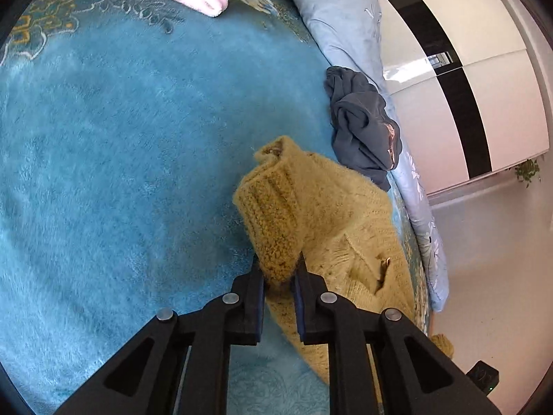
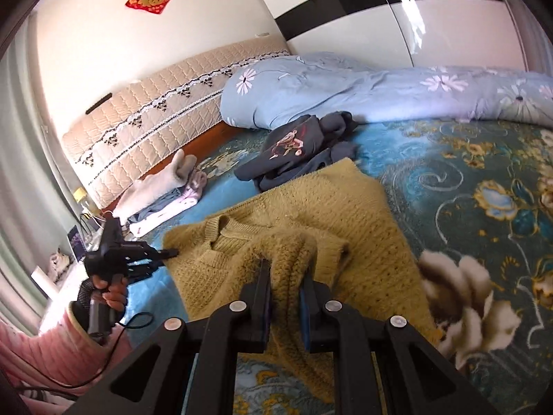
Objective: Fold clothes
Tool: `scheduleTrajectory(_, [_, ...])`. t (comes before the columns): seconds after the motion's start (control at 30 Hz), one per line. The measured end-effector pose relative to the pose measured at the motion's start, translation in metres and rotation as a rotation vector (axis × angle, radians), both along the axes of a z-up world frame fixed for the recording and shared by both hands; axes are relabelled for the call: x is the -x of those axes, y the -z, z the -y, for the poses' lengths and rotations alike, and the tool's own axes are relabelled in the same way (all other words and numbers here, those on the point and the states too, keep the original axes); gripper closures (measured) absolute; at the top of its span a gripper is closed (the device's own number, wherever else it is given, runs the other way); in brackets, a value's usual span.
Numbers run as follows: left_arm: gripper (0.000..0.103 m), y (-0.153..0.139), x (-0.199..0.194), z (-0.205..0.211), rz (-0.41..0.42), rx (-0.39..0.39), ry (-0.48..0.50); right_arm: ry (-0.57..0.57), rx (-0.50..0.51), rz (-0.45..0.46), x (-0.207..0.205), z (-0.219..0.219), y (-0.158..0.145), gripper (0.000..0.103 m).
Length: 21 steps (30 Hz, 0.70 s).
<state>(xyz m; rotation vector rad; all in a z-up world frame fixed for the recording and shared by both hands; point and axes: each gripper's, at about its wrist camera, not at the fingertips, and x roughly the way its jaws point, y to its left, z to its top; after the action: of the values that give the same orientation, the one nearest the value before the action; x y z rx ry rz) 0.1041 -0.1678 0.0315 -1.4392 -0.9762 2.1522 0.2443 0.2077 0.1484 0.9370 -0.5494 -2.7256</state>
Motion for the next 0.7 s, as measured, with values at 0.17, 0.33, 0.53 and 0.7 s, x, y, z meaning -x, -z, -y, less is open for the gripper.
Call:
scheduleTrajectory(0.17, [0.079, -0.018, 0.001, 0.013, -0.058, 0.061, 0.052, 0.096, -0.021, -0.014, -0.011, -0.018, -0.023, 0.070])
scheduleTrajectory(0.33, [0.065, -0.046, 0.011, 0.009, -0.204, 0.204, 0.107, 0.146, -0.084, 0.051, 0.013, -0.025, -0.045, 0.063])
scheduleTrajectory(0.53, [0.049, -0.071, 0.046, -0.031, -0.339, 0.354, 0.393, -0.053, -0.249, 0.320, 0.102, 0.015, -0.026, 0.059])
scheduleTrajectory(0.7, [0.048, -0.055, 0.074, -0.071, -0.344, 0.454, 0.612, -0.198, -0.320, 0.485, 0.154, 0.038, 0.012, 0.052])
